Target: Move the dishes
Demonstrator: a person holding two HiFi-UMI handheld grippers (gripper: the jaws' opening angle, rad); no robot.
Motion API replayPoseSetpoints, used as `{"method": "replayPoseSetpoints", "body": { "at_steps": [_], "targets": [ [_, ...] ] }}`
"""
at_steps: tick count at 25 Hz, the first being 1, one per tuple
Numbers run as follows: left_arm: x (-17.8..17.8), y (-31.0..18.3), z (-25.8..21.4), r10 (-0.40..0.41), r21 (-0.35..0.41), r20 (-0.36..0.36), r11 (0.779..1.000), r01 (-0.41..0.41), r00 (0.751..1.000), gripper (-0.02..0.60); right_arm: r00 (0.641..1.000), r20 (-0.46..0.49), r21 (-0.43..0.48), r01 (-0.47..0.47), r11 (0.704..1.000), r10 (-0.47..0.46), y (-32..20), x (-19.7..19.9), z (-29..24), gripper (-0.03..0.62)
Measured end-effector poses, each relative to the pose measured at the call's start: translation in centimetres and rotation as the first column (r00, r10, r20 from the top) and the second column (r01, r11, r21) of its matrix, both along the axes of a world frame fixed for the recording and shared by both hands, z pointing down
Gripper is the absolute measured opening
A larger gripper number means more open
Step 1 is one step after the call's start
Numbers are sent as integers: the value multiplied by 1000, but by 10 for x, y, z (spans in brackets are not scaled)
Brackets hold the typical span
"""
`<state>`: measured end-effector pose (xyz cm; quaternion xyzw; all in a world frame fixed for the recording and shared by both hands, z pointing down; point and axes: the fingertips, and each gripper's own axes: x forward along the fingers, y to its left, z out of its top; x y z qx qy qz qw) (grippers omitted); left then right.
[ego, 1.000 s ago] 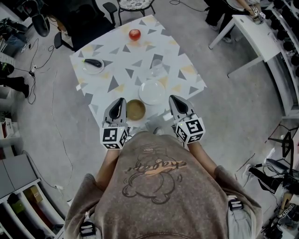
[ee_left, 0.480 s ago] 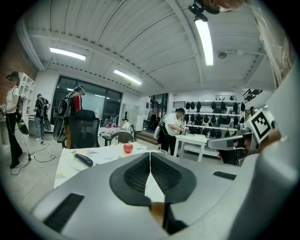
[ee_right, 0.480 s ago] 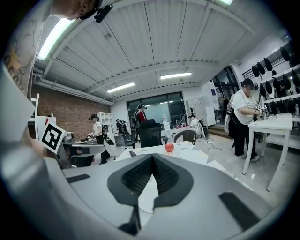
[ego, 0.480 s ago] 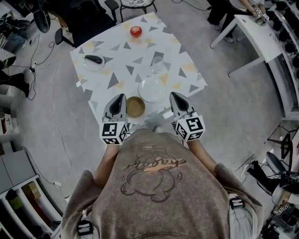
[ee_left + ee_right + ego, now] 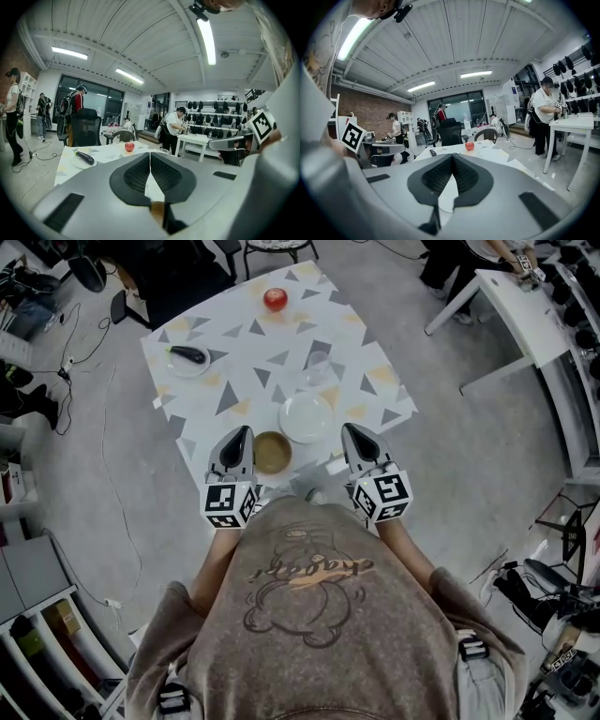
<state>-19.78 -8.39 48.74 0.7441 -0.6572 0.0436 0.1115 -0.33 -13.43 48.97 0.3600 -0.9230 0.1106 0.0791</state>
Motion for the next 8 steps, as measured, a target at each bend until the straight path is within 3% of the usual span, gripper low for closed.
{"method": "replayPoseSetpoints", "body": {
  "at_steps": [8],
  "targets": [
    [4,-6,3,0,-6,-4,1000,0,1000,21,1000,3,-6,1,1000,-1,-4,2,2,2]
  ]
}}
